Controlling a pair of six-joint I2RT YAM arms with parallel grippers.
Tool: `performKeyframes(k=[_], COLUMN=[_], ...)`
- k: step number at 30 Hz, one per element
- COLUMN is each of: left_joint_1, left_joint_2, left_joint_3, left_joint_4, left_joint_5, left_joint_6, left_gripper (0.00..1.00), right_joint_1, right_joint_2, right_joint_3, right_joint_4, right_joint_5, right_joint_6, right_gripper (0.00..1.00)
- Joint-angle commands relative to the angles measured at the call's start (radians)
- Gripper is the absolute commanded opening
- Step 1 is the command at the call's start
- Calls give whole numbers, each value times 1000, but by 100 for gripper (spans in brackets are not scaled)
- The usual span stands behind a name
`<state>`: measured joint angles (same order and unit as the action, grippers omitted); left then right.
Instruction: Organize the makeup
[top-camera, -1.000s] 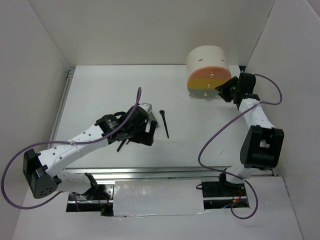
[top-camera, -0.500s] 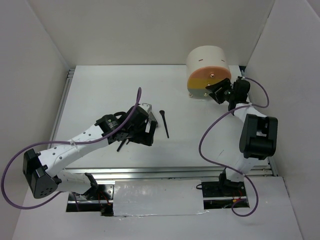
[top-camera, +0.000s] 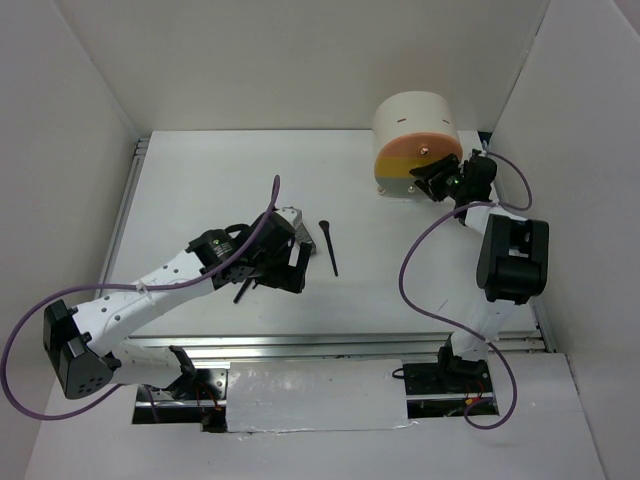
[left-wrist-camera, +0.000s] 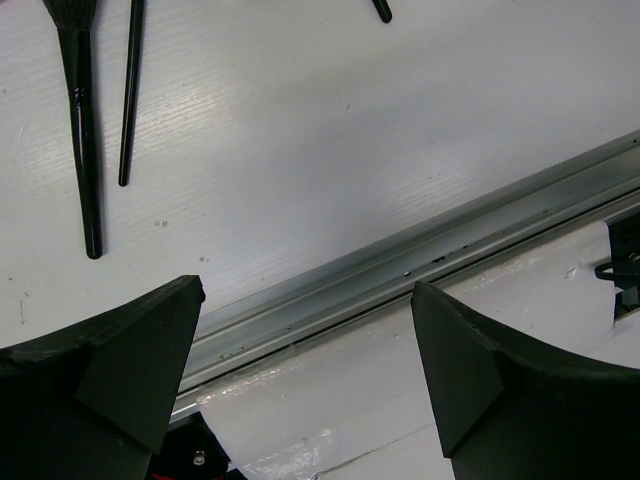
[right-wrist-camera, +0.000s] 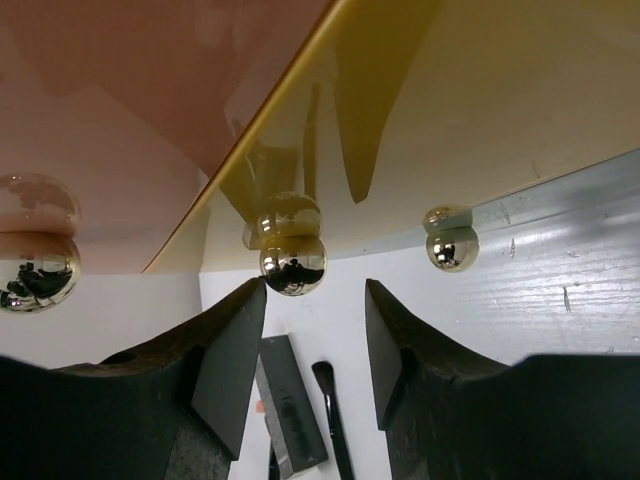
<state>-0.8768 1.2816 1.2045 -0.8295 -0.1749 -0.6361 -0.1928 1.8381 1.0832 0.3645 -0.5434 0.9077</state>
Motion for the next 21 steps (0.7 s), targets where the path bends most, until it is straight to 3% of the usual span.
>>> performKeyframes(k=[1,14,21], left_joint_1=[-4,-4,-4], left_joint_2=[-24,-14,-2], left_joint_3=[27,24,41], left_joint_4=[1,4,4], left_joint_5=[18,37,41], left_joint_6=[-11,-16,-19], left_gripper=[100,99,99], right_joint_1=[-8,-19,-20], right_joint_2=[9,20,-22], right_joint_3=[47,14,-55], right_joint_4=[79,174,228], right_joint_5=[-3,-35,-49], right_joint_6=[7,10,8], right_gripper=[52,28,24])
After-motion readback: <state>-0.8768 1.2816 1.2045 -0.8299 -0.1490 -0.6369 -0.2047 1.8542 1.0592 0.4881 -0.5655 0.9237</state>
